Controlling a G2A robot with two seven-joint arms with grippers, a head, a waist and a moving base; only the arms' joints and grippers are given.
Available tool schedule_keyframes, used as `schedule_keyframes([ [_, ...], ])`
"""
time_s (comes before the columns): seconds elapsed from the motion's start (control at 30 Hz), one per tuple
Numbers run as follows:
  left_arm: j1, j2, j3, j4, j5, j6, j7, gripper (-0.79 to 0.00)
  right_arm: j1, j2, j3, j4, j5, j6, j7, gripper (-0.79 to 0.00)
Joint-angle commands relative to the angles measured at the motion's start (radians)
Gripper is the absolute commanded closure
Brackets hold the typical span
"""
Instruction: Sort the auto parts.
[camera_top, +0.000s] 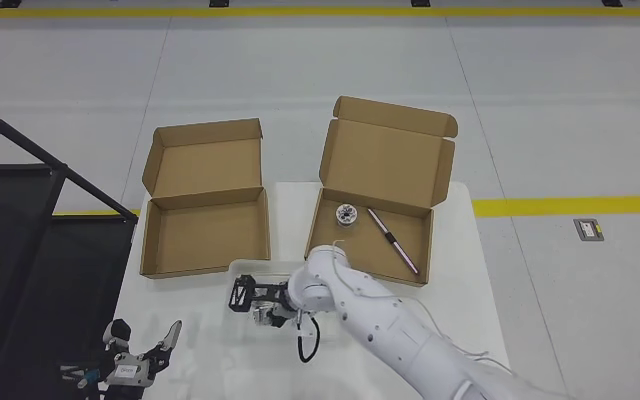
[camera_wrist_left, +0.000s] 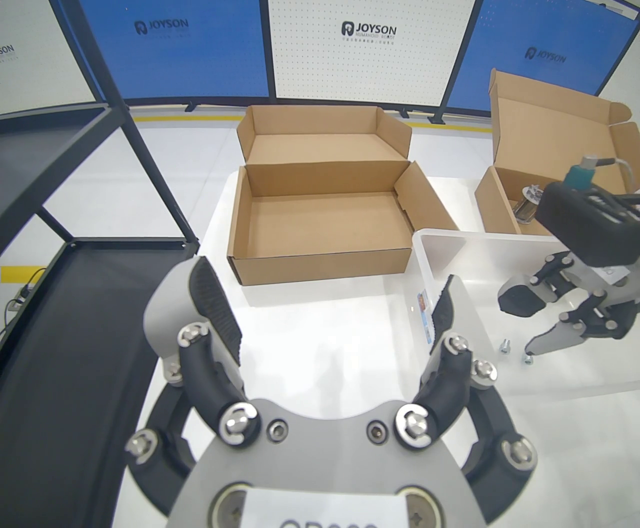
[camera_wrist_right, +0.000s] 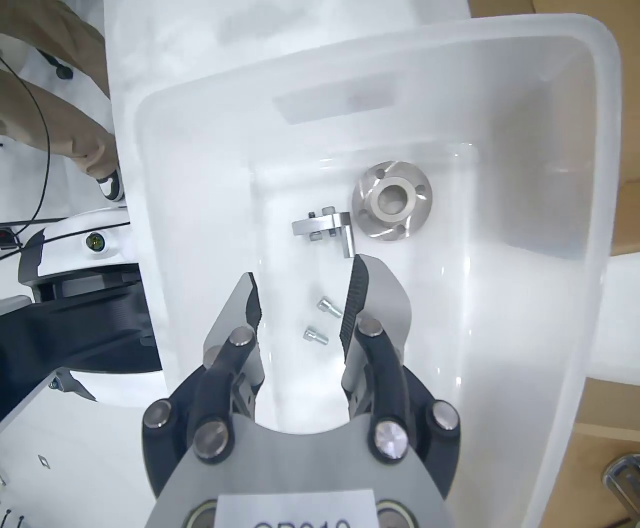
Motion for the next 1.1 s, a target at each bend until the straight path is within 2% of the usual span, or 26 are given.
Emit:
schedule_keyframes([
  [0.0, 0.000, 0.000, 0.000, 0.000, 0.000, 0.000, 0.000, -0.785, 0.009, -0.009, -0.010, 0.034, -0.015, 0.017, -0.017, -0.345],
  [0.23, 0.000, 0.000, 0.000, 0.000, 0.000, 0.000, 0.000, -0.785, 0.028, -0.048, -0.051, 0.119, -0.050, 0.069, -0.004, -0.311],
  [0.53, 0.000, 0.000, 0.000, 0.000, 0.000, 0.000, 0.000, -0.785, 0.044, -0.090, -0.078, 0.179, -0.031, 0.042, 0.044, -0.299],
  [0.67, 0.000, 0.000, 0.000, 0.000, 0.000, 0.000, 0.000, -0.785, 0.048, -0.104, -0.090, 0.210, -0.044, 0.060, 0.067, -0.299],
  [1.07, 0.000, 0.000, 0.000, 0.000, 0.000, 0.000, 0.000, -0.785, 0.057, -0.142, -0.107, 0.286, -0.073, 0.065, 0.008, -0.262],
])
